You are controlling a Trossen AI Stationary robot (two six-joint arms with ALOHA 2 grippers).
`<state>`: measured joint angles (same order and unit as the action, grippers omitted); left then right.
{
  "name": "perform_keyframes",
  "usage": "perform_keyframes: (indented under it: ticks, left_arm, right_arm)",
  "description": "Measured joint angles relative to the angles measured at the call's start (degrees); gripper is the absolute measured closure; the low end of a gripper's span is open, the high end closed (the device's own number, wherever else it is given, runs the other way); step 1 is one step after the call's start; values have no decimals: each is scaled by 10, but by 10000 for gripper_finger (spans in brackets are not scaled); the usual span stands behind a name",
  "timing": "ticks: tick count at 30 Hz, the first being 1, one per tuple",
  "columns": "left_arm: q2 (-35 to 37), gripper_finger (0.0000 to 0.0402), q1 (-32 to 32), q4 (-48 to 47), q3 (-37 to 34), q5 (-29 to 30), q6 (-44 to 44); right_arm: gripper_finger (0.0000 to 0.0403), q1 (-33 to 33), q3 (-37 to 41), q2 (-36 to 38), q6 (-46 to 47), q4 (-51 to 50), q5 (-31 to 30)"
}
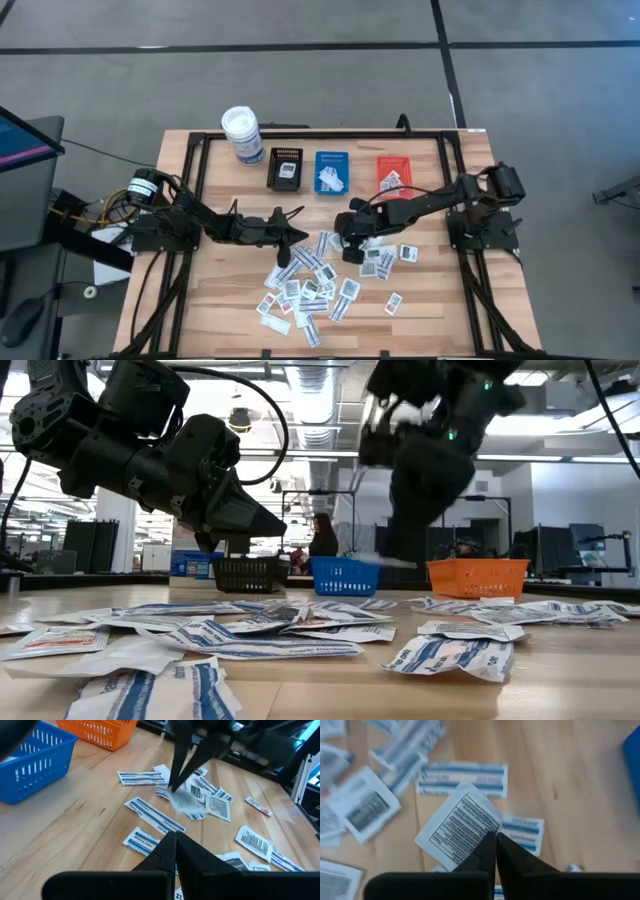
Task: Pick & Place First Aid Supplies
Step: Put the black towelette pack into the black bin
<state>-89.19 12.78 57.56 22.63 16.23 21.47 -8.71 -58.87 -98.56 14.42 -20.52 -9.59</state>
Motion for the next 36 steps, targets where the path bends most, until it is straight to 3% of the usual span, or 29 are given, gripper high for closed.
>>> perform_keyframes:
  ticks: [8,16,22,28,36]
  left_arm:
    - [0,390,-8,3,0,7,28]
    - [0,331,-53,7,27,9,28]
    - [0,294,-70,6,31,9,28]
    - [0,290,-71,5,31,9,28]
    - [0,293,-67,3,31,9,28]
  right_arm:
    - [402,-6,0,13,-1,38,-172]
    - [402,-30,1,-40,-137,183,-279]
    - [402,-32,0,-29,-132,211,-303]
    - [403,-32,0,-29,-133,229,-282]
    - [403,-41,0,-12,-107,140,-337]
